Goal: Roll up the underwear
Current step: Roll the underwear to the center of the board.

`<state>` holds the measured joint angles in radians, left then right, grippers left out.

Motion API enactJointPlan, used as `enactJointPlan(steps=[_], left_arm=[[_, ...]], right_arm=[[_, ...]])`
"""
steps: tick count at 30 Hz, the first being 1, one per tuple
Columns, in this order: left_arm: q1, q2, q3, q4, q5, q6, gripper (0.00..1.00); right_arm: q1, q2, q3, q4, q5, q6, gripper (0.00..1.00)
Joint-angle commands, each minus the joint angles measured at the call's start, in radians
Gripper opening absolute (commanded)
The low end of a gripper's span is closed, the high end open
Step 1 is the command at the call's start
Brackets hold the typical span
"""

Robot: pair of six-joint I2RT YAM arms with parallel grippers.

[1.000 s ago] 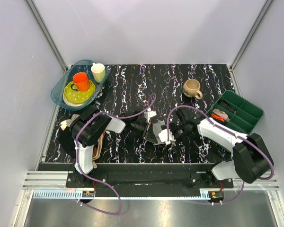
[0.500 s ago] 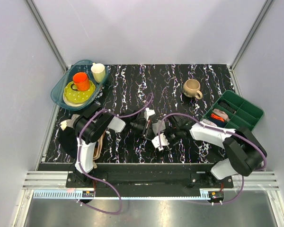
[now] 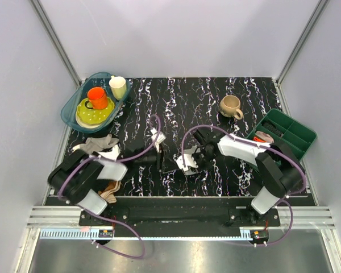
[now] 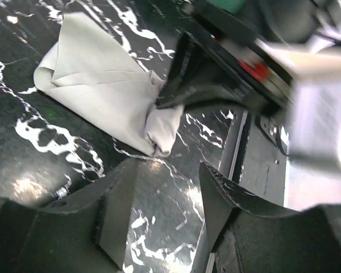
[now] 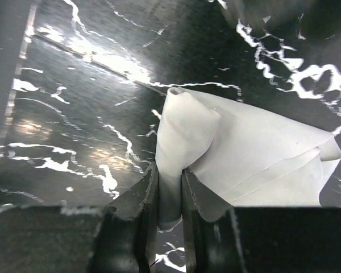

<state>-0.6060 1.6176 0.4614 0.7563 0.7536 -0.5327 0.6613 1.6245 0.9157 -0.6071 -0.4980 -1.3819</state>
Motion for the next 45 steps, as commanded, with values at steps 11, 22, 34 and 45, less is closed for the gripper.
enactJointPlan(steps=[11, 22, 34, 45], left_arm=[[-0.455, -0.283, -0.052, -0.136, -0.539, 0.715, 0.58], [-0.554, -0.006, 0.210, -0.368, -0.677, 0.901, 0.58], [-0.552, 0.100, 0.310, -0.506, -0.610, 0.849, 0.00], [-0.327, 0.171, 0.407, -0.647, -0.092, 0.596, 0.00]], right_arm=[[-0.126, 0.334, 0.342, -0.600, -0.237, 0.057, 0.25], [-0.166, 0.387, 0.370, -0.632, -0.264, 0.032, 0.28], [-0.235, 0.339, 0.385, -0.614, -0.315, 0.050, 0.41], [-0.525, 0.065, 0.345, -0.511, -0.258, 0.063, 1.00]])
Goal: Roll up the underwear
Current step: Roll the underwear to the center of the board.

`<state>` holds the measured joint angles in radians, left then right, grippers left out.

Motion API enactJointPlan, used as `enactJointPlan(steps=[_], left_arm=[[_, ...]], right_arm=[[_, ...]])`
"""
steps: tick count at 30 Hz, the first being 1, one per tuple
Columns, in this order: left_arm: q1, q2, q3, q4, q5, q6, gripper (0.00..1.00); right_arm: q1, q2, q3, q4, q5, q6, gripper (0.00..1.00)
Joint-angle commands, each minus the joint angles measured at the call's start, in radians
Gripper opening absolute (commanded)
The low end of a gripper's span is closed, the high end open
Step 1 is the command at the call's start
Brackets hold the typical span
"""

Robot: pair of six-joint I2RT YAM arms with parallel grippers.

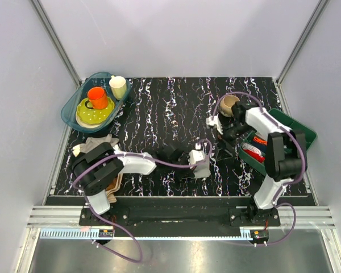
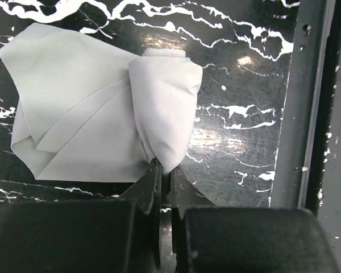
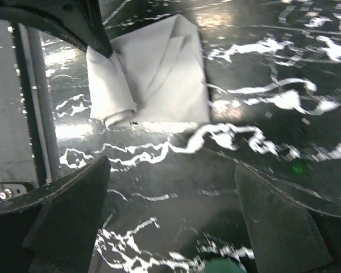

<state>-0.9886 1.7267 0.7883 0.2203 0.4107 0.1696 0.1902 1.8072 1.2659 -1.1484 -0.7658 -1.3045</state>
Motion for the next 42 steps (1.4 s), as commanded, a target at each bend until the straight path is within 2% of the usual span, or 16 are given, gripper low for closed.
enactJointPlan(steps=[1, 3, 7, 10, 11, 13, 14, 17, 21, 27, 32, 33, 35, 38, 39, 42], left_arm=[[0.083, 0.079, 0.097, -0.127, 0.281, -0.117, 0.00], [0.105, 0.125, 0.141, -0.167, 0.348, -0.157, 0.00], [0.177, 0.232, 0.218, -0.217, 0.460, -0.252, 0.00], [0.211, 0.295, 0.281, -0.308, 0.519, -0.285, 0.01], [0.218, 0.306, 0.291, -0.315, 0.540, -0.317, 0.01], [0.246, 0.329, 0.311, -0.311, 0.562, -0.353, 0.04], [0.255, 0.353, 0.315, -0.305, 0.576, -0.389, 0.04], [0.281, 0.392, 0.333, -0.305, 0.597, -0.423, 0.04], [0.300, 0.425, 0.367, -0.334, 0.617, -0.435, 0.05], [0.317, 0.458, 0.422, -0.384, 0.632, -0.423, 0.06], [0.318, 0.467, 0.450, -0.388, 0.629, -0.430, 0.08], [0.320, 0.456, 0.448, -0.381, 0.620, -0.436, 0.09], [0.324, 0.435, 0.433, -0.336, 0.590, -0.469, 0.16], [0.337, 0.355, 0.391, -0.225, 0.533, -0.509, 0.21], [0.343, 0.293, 0.344, -0.187, 0.513, -0.513, 0.27], [0.347, 0.121, 0.199, -0.024, 0.407, -0.490, 0.34]], right_arm=[[-0.060, -0.143, -0.026, 0.068, 0.022, 0.010, 1.00], [-0.066, -0.230, -0.055, 0.108, 0.040, 0.019, 1.00], [-0.066, -0.466, -0.247, 0.376, 0.023, 0.045, 1.00], [-0.066, -0.612, -0.422, 0.524, -0.081, 0.064, 1.00], [-0.058, -0.623, -0.440, 0.474, -0.117, -0.026, 1.00], [-0.002, -0.594, -0.444, 0.266, -0.155, -0.289, 0.99], [0.030, -0.576, -0.444, 0.247, -0.136, -0.303, 0.92], [0.148, -0.525, -0.476, 0.312, -0.034, -0.288, 0.77], [0.256, -0.507, -0.549, 0.524, 0.092, -0.260, 0.74], [0.345, -0.441, -0.554, 0.660, 0.167, -0.197, 0.67], [0.368, -0.388, -0.582, 0.676, 0.226, -0.214, 0.59], [0.380, -0.385, -0.591, 0.673, 0.233, -0.223, 0.57], [0.385, -0.378, -0.602, 0.667, 0.238, -0.217, 0.45], [0.384, -0.367, -0.586, 0.621, 0.238, -0.191, 0.28], [0.384, -0.365, -0.576, 0.595, 0.235, -0.155, 0.24], [0.382, -0.345, -0.525, 0.509, 0.209, -0.112, 0.18]])
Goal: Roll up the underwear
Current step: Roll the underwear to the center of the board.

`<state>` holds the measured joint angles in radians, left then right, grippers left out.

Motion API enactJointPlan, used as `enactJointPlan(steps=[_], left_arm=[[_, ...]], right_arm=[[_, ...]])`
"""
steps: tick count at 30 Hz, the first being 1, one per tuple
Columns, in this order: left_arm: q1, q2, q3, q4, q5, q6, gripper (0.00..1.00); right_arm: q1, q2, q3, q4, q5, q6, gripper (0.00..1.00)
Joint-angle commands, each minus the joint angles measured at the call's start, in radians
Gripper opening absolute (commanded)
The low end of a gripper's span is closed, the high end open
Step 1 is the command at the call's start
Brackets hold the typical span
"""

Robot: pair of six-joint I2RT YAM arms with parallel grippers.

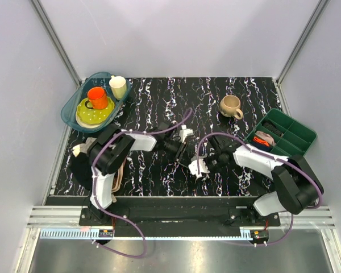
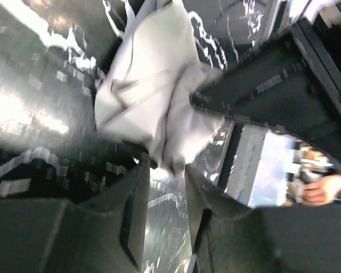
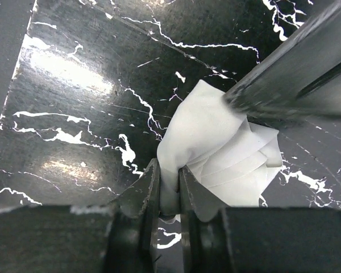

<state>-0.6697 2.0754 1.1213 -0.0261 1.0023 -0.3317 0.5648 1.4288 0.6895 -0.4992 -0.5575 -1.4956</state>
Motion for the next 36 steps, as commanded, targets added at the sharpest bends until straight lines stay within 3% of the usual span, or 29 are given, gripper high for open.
enactJointPlan(steps=[1, 6, 10, 17, 22, 25, 30, 34, 36], left_arm=[[0.028, -0.277, -0.188, 0.320, -0.236, 0.041, 0.36], [-0.047, -0.611, -0.487, 0.537, -0.384, 0.294, 0.48], [-0.183, -0.702, -0.586, 0.534, -0.519, 0.514, 0.57], [-0.373, -0.562, -0.385, 0.247, -0.711, 0.752, 0.58], [-0.412, -0.413, -0.244, 0.166, -0.777, 0.836, 0.59], [-0.422, -0.339, -0.184, 0.132, -0.815, 0.856, 0.66], [-0.432, -0.267, -0.129, 0.101, -0.831, 0.873, 0.63], [-0.430, -0.221, -0.062, 0.029, -0.785, 0.864, 0.38], [-0.430, -0.196, -0.032, -0.003, -0.768, 0.847, 0.33]], right_arm=[[0.006, 0.039, 0.067, -0.165, -0.007, 0.087, 0.18], [-0.071, 0.152, 0.228, -0.393, -0.113, 0.129, 0.17], [-0.161, 0.286, 0.356, -0.564, -0.202, 0.098, 0.17], [-0.217, 0.450, 0.478, -0.700, -0.257, 0.067, 0.17], [-0.226, 0.466, 0.484, -0.703, -0.260, 0.067, 0.18], [-0.229, 0.473, 0.479, -0.705, -0.262, 0.061, 0.19], [-0.235, 0.483, 0.473, -0.702, -0.268, 0.054, 0.19], [-0.235, 0.484, 0.469, -0.690, -0.268, 0.057, 0.20], [-0.237, 0.483, 0.461, -0.679, -0.263, 0.061, 0.22]])
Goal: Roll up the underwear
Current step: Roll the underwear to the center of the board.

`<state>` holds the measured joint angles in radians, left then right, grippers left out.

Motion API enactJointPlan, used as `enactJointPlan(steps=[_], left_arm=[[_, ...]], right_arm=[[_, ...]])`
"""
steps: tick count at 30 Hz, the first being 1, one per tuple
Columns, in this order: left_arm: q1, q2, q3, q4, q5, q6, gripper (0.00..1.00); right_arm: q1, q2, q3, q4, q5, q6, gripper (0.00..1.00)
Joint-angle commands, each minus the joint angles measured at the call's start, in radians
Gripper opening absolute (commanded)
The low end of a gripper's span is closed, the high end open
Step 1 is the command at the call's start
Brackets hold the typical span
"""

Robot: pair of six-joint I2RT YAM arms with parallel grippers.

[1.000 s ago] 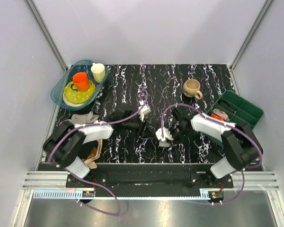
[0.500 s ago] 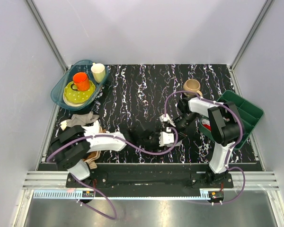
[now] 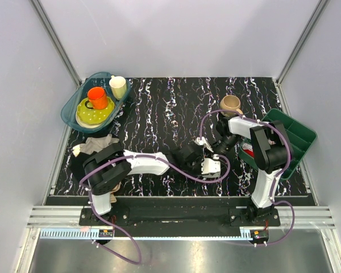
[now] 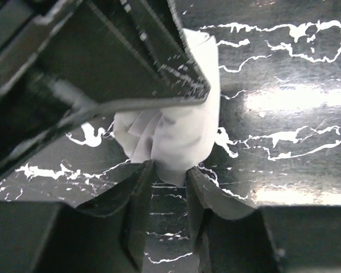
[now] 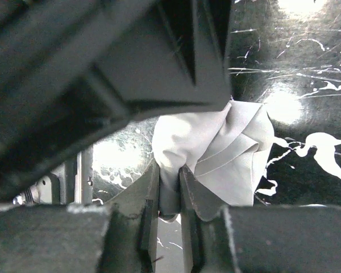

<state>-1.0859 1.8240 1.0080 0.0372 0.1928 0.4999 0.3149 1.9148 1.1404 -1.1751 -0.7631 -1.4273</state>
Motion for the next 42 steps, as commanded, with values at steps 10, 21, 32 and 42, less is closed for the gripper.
enactJointPlan(steps=[10, 21, 32, 42], left_arm=[[-0.014, -0.075, -0.106, 0.141, 0.002, -0.050, 0.54], [-0.022, -0.183, -0.155, 0.185, 0.016, -0.026, 0.66], [-0.081, -0.054, -0.074, 0.178, 0.027, -0.026, 0.62], [-0.083, 0.052, 0.027, 0.093, 0.022, -0.037, 0.26]], right_arm=[[0.000, -0.042, -0.022, 0.034, -0.059, 0.041, 0.22], [-0.004, -0.069, -0.076, 0.077, -0.064, 0.060, 0.22], [-0.005, -0.096, -0.103, 0.104, -0.065, 0.088, 0.25], [-0.008, -0.106, -0.122, 0.120, -0.084, 0.099, 0.31]])
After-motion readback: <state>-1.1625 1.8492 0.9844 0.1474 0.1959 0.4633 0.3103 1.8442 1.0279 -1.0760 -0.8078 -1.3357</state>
